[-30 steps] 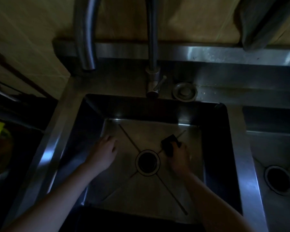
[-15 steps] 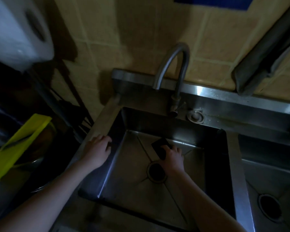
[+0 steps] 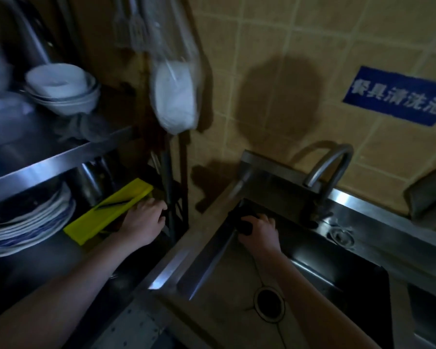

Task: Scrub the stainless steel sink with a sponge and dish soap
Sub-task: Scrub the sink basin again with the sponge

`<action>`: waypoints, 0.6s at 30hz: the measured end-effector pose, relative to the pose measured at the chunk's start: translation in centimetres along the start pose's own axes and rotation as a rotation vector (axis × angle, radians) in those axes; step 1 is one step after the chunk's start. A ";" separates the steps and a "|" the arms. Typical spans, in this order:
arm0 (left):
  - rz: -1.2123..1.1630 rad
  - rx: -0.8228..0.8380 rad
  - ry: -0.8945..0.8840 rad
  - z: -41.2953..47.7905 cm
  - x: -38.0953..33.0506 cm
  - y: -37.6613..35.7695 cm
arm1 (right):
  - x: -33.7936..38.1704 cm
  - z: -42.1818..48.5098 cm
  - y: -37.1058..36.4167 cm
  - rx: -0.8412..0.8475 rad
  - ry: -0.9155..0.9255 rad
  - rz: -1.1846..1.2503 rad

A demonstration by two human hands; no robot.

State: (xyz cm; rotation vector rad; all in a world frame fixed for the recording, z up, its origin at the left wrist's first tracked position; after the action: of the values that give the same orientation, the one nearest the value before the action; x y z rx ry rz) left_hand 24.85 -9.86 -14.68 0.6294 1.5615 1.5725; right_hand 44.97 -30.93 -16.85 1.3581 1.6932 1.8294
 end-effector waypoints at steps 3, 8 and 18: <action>0.028 -0.015 0.058 -1.6 2.6 2.6 | 3.8 -0.2 0.9 0.005 0.085 0.019; 0.071 -0.062 0.152 -5.2 6.7 6.7 | 10.8 -1.1 1.7 0.050 0.275 -0.020; 0.132 -0.121 0.447 -15.0 13.6 13.8 | 26.5 -4.1 0.3 0.110 0.521 0.006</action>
State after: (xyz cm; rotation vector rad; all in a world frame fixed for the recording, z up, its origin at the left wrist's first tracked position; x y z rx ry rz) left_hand 2.44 -5.96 -5.44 0.3308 1.7522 1.9906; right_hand 28.41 -13.62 -4.69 0.9695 2.0579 2.2635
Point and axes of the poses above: each hand's wrist, its own z-axis towards the middle knuckle, its own y-axis out of the back of the hand, x = y × z, the point moved 1 cm from there along z, towards the middle knuckle, and after that the axes turned 7 degrees about -y, right-handed, at the moved point
